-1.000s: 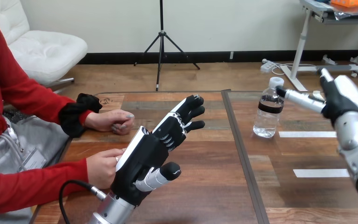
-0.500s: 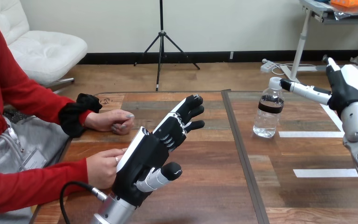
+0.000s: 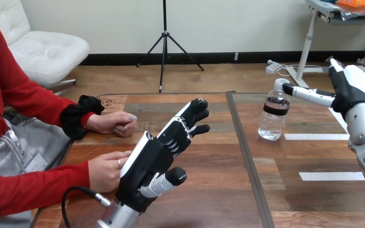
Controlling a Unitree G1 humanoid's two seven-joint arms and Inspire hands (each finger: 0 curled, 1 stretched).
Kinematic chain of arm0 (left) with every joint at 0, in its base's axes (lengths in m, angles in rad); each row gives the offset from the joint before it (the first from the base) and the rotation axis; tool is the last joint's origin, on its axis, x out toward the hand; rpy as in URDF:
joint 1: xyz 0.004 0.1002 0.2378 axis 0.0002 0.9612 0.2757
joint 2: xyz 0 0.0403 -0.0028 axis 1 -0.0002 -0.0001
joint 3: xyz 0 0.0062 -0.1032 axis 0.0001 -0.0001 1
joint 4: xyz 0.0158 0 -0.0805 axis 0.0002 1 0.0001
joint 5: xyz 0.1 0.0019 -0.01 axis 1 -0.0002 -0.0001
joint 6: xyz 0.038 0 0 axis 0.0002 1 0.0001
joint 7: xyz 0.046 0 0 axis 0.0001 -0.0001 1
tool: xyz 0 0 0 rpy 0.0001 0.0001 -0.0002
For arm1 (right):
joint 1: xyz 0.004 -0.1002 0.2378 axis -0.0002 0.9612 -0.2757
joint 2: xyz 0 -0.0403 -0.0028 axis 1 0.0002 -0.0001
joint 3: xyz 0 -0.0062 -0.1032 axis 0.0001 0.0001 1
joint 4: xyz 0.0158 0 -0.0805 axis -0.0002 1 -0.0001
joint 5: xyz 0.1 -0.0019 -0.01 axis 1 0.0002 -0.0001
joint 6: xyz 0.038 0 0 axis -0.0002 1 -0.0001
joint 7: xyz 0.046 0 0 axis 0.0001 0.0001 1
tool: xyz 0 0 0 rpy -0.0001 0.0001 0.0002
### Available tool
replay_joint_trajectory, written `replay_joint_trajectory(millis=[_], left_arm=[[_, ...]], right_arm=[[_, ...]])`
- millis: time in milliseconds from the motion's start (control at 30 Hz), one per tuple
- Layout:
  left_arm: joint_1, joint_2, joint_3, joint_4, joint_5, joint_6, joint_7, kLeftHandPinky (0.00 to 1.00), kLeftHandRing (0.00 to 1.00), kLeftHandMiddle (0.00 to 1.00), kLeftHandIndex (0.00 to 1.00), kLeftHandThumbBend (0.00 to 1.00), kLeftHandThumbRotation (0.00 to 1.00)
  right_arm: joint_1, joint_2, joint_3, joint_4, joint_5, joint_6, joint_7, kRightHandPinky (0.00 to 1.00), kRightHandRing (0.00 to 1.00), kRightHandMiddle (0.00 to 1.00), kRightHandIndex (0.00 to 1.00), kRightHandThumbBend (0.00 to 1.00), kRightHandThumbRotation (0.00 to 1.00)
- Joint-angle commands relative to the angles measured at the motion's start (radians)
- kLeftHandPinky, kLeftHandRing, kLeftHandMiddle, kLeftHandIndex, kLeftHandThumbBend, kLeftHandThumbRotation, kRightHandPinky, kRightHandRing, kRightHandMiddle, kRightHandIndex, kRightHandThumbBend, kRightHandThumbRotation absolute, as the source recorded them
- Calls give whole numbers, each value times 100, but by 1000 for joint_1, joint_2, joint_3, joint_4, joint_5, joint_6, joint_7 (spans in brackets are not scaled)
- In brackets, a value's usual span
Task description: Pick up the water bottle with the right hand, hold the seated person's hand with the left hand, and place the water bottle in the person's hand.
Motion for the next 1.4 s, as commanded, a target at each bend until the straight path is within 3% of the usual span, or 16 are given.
replay_joint_trajectory(millis=[0, 233, 733, 1367], left_arm=[[-25, -16, -3, -23, 2, -19, 5, 87, 94, 96, 94, 100, 79], [-23, -19, -4, -22, 4, -27, 7, 87, 94, 96, 94, 100, 79], [-17, -27, -8, -26, 0, -25, 0, 87, 94, 96, 94, 100, 78], [-7, -38, -13, -34, -7, -36, -2, 88, 95, 96, 94, 100, 77]], right_arm=[[-117, -11, 15, -44, -10, -9, 5, 78, 100, 100, 100, 100, 70], [-122, -9, 24, -43, -15, -42, 13, 75, 97, 97, 99, 100, 69], [-146, 23, 66, -29, -48, -48, 18, 68, 82, 85, 93, 100, 65], [-184, 83, 124, 21, -88, -49, 6, 75, 86, 88, 91, 100, 56]])
